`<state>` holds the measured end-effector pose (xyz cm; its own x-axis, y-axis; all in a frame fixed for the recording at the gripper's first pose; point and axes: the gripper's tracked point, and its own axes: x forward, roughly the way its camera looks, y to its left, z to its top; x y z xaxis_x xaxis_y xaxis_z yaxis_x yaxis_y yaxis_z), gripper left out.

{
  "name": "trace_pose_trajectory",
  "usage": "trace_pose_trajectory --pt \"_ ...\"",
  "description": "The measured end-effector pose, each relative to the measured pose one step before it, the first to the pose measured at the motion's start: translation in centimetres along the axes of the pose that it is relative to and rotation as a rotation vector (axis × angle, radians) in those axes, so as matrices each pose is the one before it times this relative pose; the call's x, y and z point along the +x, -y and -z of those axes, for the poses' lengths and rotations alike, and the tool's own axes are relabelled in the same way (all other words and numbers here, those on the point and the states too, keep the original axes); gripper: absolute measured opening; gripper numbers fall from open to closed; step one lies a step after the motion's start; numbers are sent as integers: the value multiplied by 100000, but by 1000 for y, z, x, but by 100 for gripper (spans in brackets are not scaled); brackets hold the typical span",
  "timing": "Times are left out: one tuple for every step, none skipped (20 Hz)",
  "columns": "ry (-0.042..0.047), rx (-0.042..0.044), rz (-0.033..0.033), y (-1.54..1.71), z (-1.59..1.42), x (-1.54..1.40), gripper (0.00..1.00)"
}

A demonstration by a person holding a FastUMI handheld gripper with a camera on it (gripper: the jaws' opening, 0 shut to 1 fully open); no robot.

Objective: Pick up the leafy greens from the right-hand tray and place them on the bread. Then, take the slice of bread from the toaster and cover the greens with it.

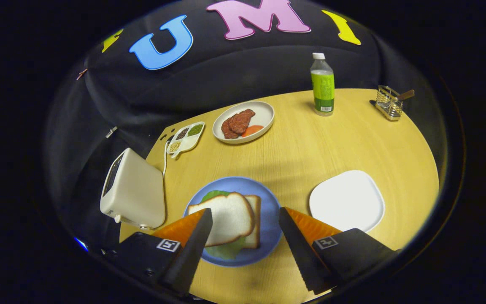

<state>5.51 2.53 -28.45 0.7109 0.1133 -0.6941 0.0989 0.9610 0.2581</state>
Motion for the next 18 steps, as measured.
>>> trace_pose_trajectory --pt "2423 -2573 2201 653 -811 -859 100" --pt "2414 -2456 1626 572 -940 -849 99" --pt "2290 -1898 1147 419 -932 -947 99" --pt "2245 -1090 921 383 -1016 -1002 99" --pt "2356 -219 574 308 -1065 -987 99" --pt "2891 36 234 244 -1283 -1081 99" --pt "2920 -177 944 494 -1259 -1106 99" --pt "3048 -415 1226 532 -1415 -1059 99" --pt "3894 -528 955 547 -1484 -1087 99" --pt "4098 -789 1296 579 -1672 -915 99" --pt "4189 -695 970 687 -1508 -761 99" --pt "3352 -30 90 406 -1518 -628 99" --pt "2389 280 -310 458 -909 -532 99" --pt "2563 -264 5 653 -1028 -554 99" --pt "3886 -847 714 903 -1150 -614 99" --pt "4896 -1708 186 733 -1221 -618 99" --pt "4596 -2049 428 712 -1090 -746 99" --pt "3059 -2102 -131 641 -842 -764 99"
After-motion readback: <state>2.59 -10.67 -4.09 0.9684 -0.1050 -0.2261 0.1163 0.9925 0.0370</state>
